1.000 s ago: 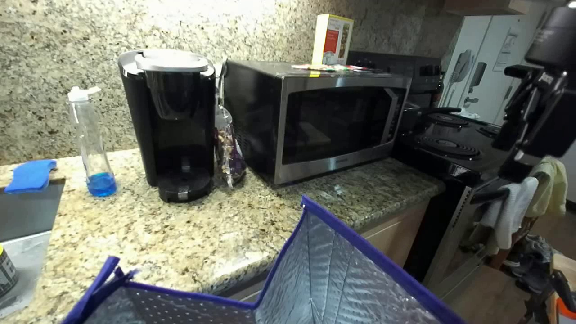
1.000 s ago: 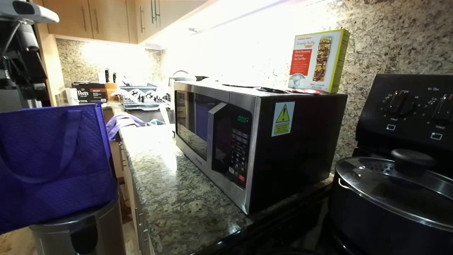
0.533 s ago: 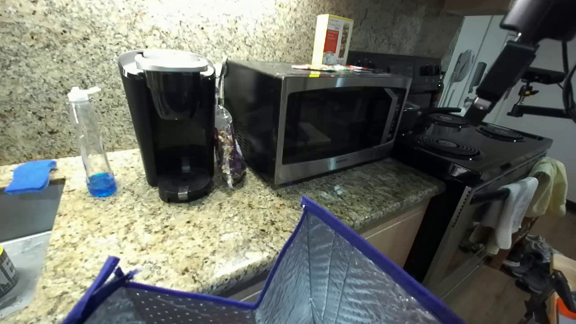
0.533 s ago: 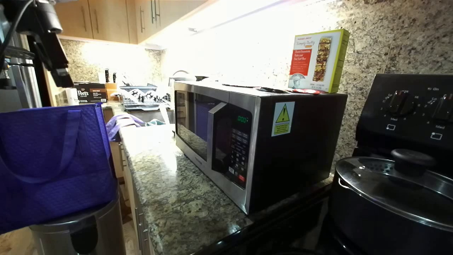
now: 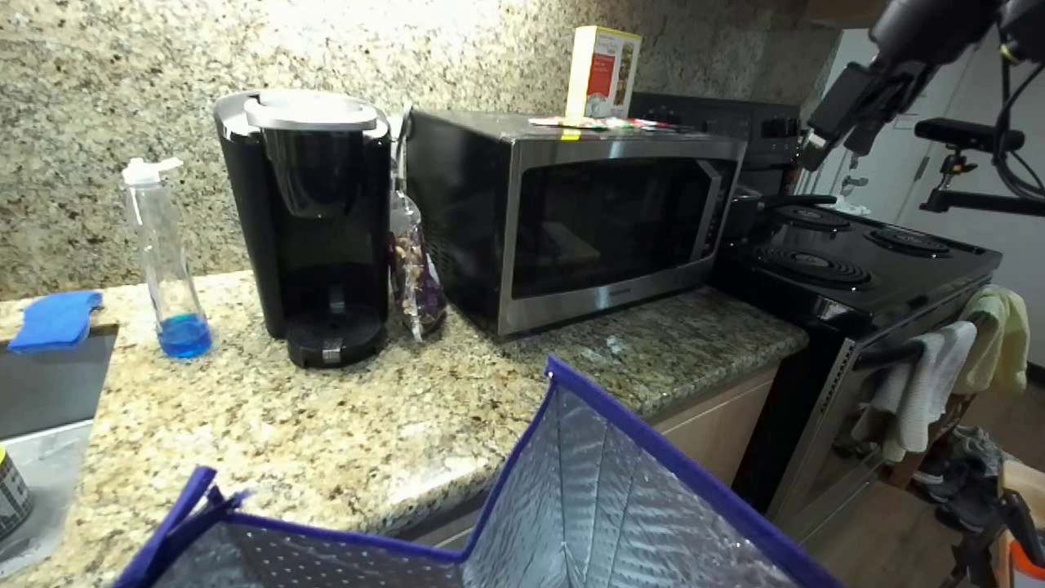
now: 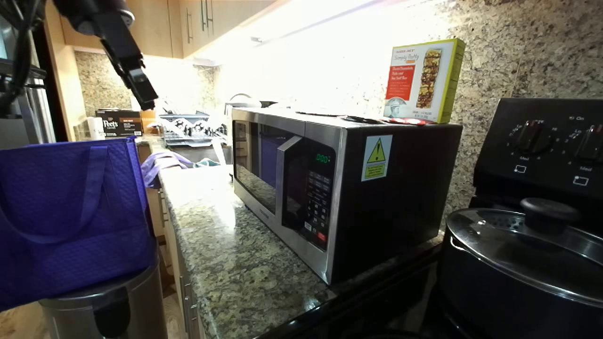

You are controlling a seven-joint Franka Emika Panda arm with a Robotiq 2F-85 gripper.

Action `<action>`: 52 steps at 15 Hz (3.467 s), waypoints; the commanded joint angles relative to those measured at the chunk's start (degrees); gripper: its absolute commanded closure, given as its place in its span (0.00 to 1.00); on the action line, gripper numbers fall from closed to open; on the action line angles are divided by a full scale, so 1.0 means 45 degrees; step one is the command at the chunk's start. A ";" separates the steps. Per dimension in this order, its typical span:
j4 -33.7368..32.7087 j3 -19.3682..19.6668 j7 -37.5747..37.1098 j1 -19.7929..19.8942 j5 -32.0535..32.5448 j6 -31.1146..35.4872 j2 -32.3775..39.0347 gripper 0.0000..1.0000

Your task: Open the microwave door

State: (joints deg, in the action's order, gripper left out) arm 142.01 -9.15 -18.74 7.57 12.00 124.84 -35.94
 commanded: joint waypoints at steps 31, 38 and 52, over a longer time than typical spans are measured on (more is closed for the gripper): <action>-0.2742 0.3423 0.4597 -0.0360 -0.2331 0.7729 0.6902 0.33; -0.2990 0.3668 0.5758 -0.0383 -0.3132 0.7653 0.7094 0.28; -0.3553 0.3715 0.5149 -0.0279 -0.2704 0.7689 0.7888 0.00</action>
State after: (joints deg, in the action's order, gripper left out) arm 128.42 7.41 4.64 5.62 -0.25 158.76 -2.81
